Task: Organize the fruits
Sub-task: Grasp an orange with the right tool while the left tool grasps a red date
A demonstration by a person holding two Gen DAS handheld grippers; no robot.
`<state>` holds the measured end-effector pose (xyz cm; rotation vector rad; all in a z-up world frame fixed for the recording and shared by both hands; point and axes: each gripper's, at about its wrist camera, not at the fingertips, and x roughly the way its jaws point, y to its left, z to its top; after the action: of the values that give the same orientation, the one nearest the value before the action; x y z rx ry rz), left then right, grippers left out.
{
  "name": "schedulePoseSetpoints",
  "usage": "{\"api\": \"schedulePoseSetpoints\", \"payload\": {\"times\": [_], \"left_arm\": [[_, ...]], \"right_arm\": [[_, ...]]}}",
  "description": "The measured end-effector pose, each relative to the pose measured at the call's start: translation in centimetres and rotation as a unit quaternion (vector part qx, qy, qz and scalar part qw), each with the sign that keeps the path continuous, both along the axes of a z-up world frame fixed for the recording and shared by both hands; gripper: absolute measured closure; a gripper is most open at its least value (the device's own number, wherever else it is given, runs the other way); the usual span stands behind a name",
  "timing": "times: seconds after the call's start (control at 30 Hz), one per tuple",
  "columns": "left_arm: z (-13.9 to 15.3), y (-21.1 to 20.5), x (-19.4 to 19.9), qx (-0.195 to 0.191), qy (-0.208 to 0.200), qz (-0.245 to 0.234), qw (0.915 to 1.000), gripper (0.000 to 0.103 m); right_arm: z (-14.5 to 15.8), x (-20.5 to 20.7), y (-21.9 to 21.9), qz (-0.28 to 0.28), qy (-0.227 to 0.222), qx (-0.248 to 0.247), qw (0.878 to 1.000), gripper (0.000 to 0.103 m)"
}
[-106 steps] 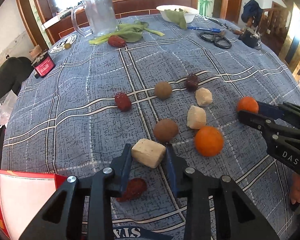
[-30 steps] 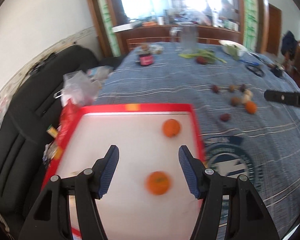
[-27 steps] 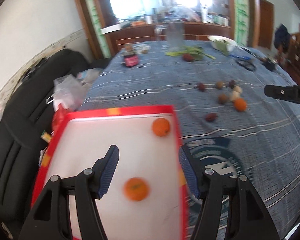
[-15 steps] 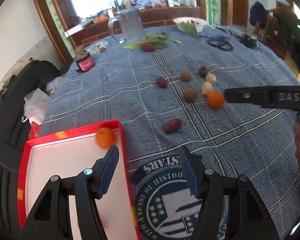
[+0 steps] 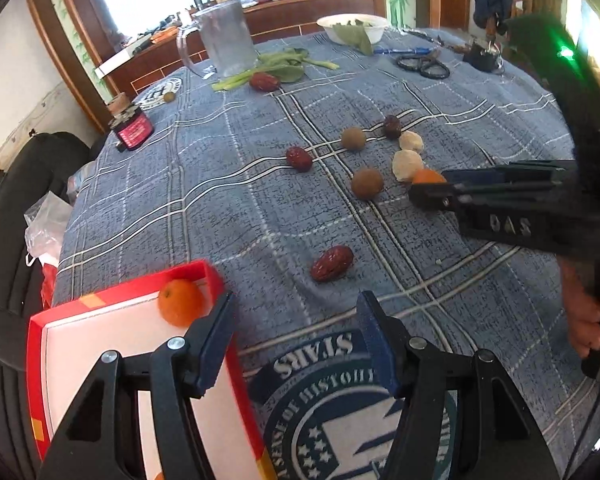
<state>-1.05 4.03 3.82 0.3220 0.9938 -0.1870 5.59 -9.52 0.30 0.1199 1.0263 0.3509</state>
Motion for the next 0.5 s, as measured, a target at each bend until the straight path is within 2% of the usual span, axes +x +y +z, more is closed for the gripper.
{"api": "schedulePoseSetpoints", "payload": {"times": [0.13, 0.2, 0.33, 0.4, 0.5], "left_arm": [[-0.6, -0.8, 1.1, 0.008, 0.005, -0.008, 0.9999, 0.051], [-1.1, -1.1, 1.7, 0.007, 0.015, -0.009, 0.9998, 0.06], [-2.0, -2.1, 2.4, 0.014, 0.026, -0.017, 0.9994, 0.067], [-2.0, -2.4, 2.5, 0.016, 0.025, -0.021, 0.9993, 0.073], [-2.0, -2.6, 2.5, 0.013, 0.027, -0.017, 0.9994, 0.076]], "right_arm": [[0.6, -0.2, -0.6, 0.002, -0.008, -0.009, 1.0, 0.071], [0.7, 0.1, -1.9, -0.015, 0.001, 0.009, 1.0, 0.071], [1.3, 0.7, -4.2, -0.055, 0.005, 0.041, 0.998, 0.071], [1.6, 0.7, -4.9, -0.066, 0.001, 0.05, 0.997, 0.071], [1.7, 0.7, -5.3, -0.074, 0.004, 0.062, 0.995, 0.071]]}}
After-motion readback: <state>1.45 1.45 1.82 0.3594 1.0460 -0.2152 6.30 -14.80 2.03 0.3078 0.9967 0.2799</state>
